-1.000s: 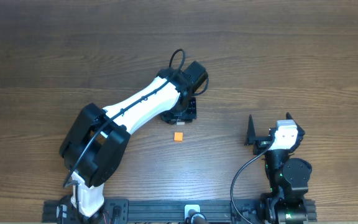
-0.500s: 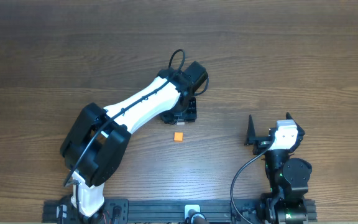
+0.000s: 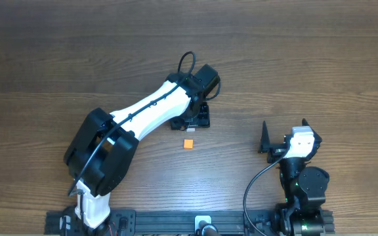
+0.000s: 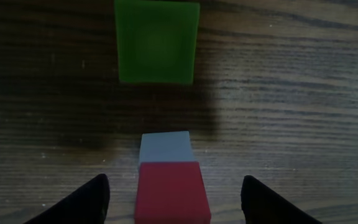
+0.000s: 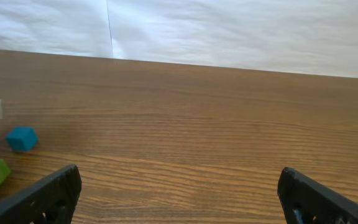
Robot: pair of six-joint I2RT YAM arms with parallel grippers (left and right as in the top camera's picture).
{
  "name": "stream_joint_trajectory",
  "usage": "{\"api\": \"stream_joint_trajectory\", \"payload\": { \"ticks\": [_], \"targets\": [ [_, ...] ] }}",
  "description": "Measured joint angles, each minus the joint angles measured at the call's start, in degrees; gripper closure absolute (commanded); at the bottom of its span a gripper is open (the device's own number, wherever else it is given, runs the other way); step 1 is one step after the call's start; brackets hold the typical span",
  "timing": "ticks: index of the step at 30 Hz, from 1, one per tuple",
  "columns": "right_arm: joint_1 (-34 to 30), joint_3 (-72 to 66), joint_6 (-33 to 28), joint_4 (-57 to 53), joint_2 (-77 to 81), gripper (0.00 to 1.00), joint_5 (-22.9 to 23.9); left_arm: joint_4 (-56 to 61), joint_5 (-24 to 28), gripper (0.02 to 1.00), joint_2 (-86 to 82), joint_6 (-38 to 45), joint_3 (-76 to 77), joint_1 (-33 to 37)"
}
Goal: Stack Cubes
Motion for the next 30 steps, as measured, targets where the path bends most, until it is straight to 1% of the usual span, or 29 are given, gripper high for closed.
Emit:
{"api": "stream_joint_trajectory", "payload": {
  "ticks": [6,13,17,23,26,30],
  "targets": [
    [0.0,0.0,0.0,0.0,0.0,0.007,0.0,-2.3,-0.3,0.327,-2.4,-0.1,0.0,-0.4],
    [0.0,0.0,0.0,0.0,0.0,0.009,0.0,-4.3,-1.3,0.329,-7.8,-2.6,-0.5,-3.0],
    [0.0,0.0,0.0,0.0,0.0,0.007,0.0,-2.3,-1.5,0.343,-13.7,-5.9,-6.5,-5.2],
    [0.0,0.0,0.0,0.0,0.0,0.007,0.0,5.2,-1.5,0.358,-20.1,-11.0,-19.1,-9.9],
    [0.0,0.0,0.0,0.0,0.0,0.009,0.0,7.1,-1.5,0.358,-20.2,-12.5,-22.3,-11.0],
    [0.0,0.0,0.0,0.0,0.0,0.007,0.0,8.8,-2.4,0.367,-20.2,-13.1,-22.9,-10.9]
  ]
}}
